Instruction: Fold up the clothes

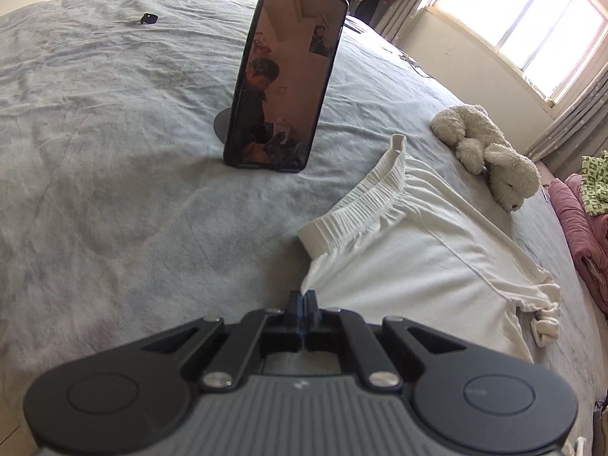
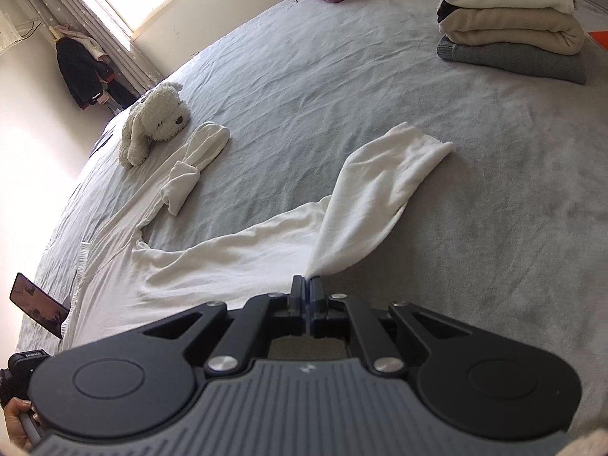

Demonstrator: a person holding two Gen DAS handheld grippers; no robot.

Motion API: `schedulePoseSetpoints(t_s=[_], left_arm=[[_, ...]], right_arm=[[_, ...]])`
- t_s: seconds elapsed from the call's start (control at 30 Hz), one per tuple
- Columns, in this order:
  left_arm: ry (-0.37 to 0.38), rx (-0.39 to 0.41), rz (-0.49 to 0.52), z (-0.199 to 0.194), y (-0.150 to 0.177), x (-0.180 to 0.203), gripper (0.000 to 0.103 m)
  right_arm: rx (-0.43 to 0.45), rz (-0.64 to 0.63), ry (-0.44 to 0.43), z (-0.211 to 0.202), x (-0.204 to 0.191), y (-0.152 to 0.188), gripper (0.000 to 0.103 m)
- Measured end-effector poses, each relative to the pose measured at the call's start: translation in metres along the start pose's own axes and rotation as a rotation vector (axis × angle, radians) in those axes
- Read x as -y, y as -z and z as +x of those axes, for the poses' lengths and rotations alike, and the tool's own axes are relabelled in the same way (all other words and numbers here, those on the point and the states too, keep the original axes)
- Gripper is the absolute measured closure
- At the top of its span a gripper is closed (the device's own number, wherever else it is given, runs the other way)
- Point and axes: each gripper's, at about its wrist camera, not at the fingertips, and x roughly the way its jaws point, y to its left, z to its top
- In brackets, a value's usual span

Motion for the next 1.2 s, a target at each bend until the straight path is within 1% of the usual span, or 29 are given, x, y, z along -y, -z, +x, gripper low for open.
schedulePoseSetpoints(t_s=[0.13, 0.2, 0.23, 0.27, 0.3, 0.37, 0.4, 0.43, 0.47, 0.5, 0.53, 0.57, 0.63, 0.77, 1.03, 1.13, 1.2], left_arm=[[-0.019, 0.004, 0.037, 0.002, 0.003, 0.003, 0.102], [-0.03, 0.006, 0.05, 0.002, 0.004, 0.006, 0.102], [-0.036, 0.007, 0.054, 0.002, 0.004, 0.007, 0.1], [-0.038, 0.006, 0.053, 0.001, 0.004, 0.008, 0.098], [-0.036, 0.003, 0.05, -0.001, 0.003, 0.009, 0.097], [-0.034, -0.004, 0.043, -0.004, 0.003, 0.012, 0.089], [-0.033, -0.008, 0.038, -0.007, 0.003, 0.013, 0.079], [-0.035, -0.01, 0.032, -0.01, 0.003, 0.016, 0.066], [-0.039, -0.008, 0.027, -0.013, 0.002, 0.019, 0.061], [-0.041, -0.002, 0.027, -0.017, 0.002, 0.023, 0.057], [-0.033, 0.005, 0.032, -0.02, 0.002, 0.028, 0.056], [-0.023, 0.011, 0.04, -0.024, 0.002, 0.033, 0.055], [0.006, 0.012, 0.056, -0.028, 0.004, 0.046, 0.051], [0.075, -0.019, 0.111, -0.03, 0.016, 0.076, 0.051], [0.193, -0.112, 0.275, -0.02, 0.055, 0.138, 0.051], [0.23, -0.141, 0.329, -0.015, 0.071, 0.159, 0.051], [0.252, -0.154, 0.364, -0.013, 0.08, 0.17, 0.051]], right_arm=[[-0.069, -0.017, 0.038, 0.018, 0.007, 0.015, 0.1], [-0.074, -0.04, 0.048, 0.025, 0.009, 0.02, 0.102], [-0.071, -0.053, 0.05, 0.025, 0.008, 0.02, 0.101], [-0.07, -0.063, 0.046, 0.024, 0.007, 0.02, 0.101], [-0.069, -0.072, 0.037, 0.022, 0.007, 0.019, 0.097], [-0.065, -0.046, 0.019, 0.018, 0.011, 0.015, 0.092], [-0.053, -0.026, 0.014, 0.015, 0.015, 0.011, 0.088], [-0.035, -0.004, 0.012, 0.012, 0.02, 0.007, 0.088], [-0.017, 0.019, 0.01, 0.009, 0.025, 0.002, 0.085], [0.001, 0.041, 0.009, 0.006, 0.03, -0.003, 0.076], [0.019, 0.063, 0.007, 0.003, 0.035, -0.007, 0.071], [0.037, 0.085, 0.005, 0.0, 0.04, -0.012, 0.068], [0.067, 0.131, 0.01, -0.002, 0.052, -0.02, 0.068], [0.11, 0.19, 0.038, 0.001, 0.071, -0.033, 0.068], [0.141, 0.165, 0.106, 0.018, 0.079, -0.046, 0.068], [0.152, 0.153, 0.123, 0.022, 0.079, -0.05, 0.07], [0.156, 0.142, 0.123, 0.024, 0.076, -0.053, 0.073]])
